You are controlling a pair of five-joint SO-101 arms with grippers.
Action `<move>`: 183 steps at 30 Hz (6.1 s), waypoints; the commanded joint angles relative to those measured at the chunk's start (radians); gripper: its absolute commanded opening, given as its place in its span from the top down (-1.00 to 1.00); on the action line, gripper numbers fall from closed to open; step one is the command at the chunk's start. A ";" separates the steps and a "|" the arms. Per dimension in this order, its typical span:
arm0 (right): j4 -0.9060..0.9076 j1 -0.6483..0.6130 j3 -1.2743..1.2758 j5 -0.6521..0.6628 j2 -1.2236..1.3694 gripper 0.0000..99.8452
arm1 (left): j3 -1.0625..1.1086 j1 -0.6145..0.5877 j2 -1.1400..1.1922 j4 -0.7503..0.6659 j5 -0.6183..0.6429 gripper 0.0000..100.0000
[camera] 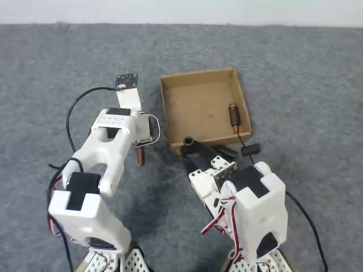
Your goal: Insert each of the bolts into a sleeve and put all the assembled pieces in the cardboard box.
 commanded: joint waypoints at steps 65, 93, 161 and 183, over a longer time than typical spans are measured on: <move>0.079 -0.079 -0.078 0.020 -0.050 0.99 | 0.443 0.121 -0.994 -0.531 0.124 0.98; 0.096 -0.119 -0.061 0.021 -0.050 0.99 | 0.943 0.262 -1.366 -0.842 0.112 0.98; 0.048 -0.065 -0.049 0.023 -0.054 0.99 | 1.155 0.353 -1.393 -0.760 0.058 0.98; 0.033 -0.042 -0.051 0.023 -0.053 0.99 | 1.164 0.351 -1.392 -0.822 0.063 0.94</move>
